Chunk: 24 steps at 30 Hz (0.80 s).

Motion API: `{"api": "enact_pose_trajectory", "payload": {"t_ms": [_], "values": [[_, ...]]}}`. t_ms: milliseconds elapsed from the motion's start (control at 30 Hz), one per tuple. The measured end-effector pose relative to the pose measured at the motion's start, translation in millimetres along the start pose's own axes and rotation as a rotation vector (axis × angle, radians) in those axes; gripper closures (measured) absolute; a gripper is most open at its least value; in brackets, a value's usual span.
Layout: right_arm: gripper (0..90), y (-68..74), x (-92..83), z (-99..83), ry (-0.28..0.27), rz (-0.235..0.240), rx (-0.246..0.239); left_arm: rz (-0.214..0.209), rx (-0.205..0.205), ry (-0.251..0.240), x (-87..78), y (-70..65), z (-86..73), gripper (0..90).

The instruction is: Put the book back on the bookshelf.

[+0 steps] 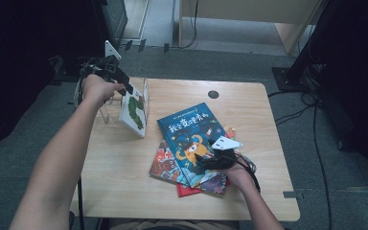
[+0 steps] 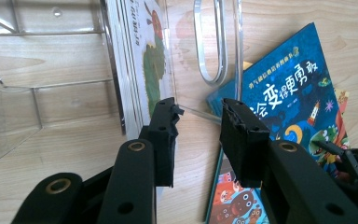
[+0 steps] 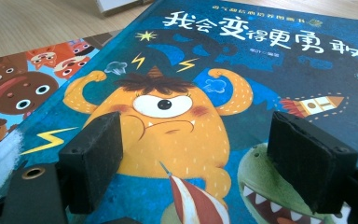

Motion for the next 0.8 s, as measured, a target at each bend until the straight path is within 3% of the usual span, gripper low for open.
{"api": "enact_pose_trajectory", "payload": {"t_ms": [167, 533, 800], "values": [[18.0, -0.2, -1.4, -0.7, 0.011, 0.008, -0.001, -0.048, 0.029, -0.009, -2.2, -3.5, -7.1, 65.7], [18.0, -0.4, -3.3, -1.5, 0.021, 0.024, -0.005, -0.038, 0.078, -0.041, -9.9, -4.7, -22.3, 63.3], [17.9, -0.9, -3.8, -1.7, 0.028, 0.038, -0.018, -0.056, 0.103, -0.058, -10.7, -3.7, -35.9, 61.1]]}}
Point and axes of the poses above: each handheld gripper's, and its own axes: x roughly forward along the jaws, z roughly out of its top, y roughly to its left, the point moved 10 cm from there along x, roughly forward along the jaws, and after that the axes turned 12 degrees about -x, right-handed, at the moved point
